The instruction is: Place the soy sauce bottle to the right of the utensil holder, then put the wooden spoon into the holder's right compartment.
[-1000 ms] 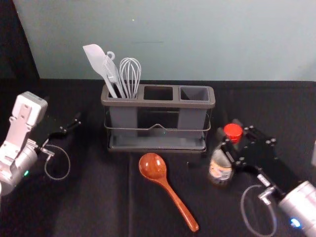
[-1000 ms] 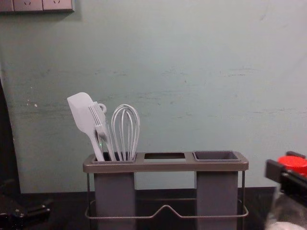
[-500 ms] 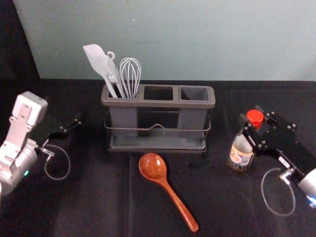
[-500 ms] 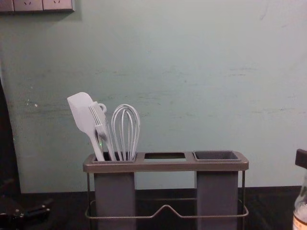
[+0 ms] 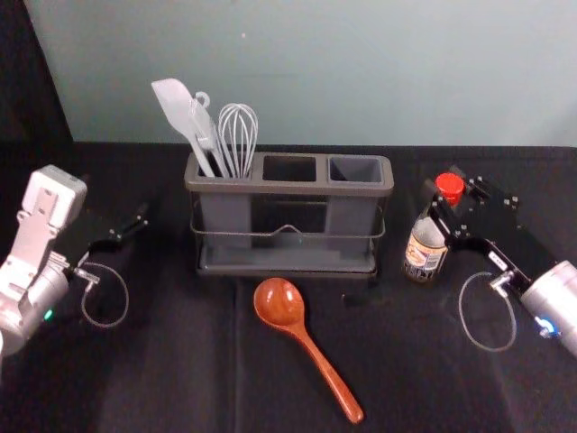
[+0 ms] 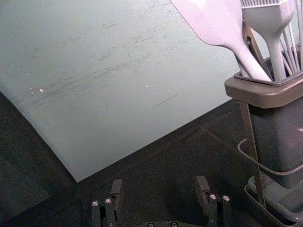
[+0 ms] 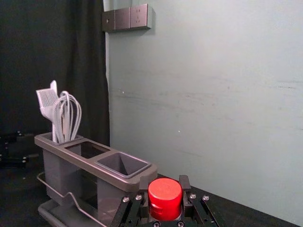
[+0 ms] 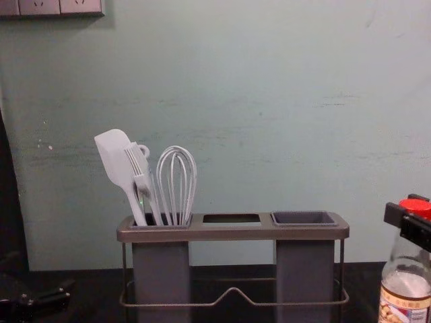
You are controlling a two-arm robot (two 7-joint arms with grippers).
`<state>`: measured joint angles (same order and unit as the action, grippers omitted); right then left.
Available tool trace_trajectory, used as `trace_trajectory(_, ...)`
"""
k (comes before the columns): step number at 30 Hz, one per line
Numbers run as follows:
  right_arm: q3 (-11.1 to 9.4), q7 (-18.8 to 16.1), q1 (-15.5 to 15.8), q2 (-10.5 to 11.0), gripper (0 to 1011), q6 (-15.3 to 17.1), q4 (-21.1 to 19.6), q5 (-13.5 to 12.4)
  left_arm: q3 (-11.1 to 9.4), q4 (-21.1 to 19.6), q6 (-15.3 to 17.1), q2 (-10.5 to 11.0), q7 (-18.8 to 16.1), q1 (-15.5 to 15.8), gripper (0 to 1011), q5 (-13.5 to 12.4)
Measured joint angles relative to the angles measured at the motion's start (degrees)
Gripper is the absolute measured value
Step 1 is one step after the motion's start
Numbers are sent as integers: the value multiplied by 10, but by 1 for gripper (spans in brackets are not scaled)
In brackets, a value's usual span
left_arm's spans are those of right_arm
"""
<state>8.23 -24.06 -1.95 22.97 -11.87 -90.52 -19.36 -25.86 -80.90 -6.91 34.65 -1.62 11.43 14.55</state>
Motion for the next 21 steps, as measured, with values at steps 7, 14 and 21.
trace_trajectory(7, 13, -3, -33, -10, 381, -9, 40, 4, 0, 0, 0, 0, 0, 0, 1000, 0)
trace_trajectory(14, 22, -3, -56, -20, 381, -14, 67, 5, 0, 0, 0, 0, 0, 0, 1000, 0)
trace_trajectory(21, 27, -3, -68, -27, 381, -17, 82, 5, 0, 0, 0, 0, 0, 0, 1000, 0)
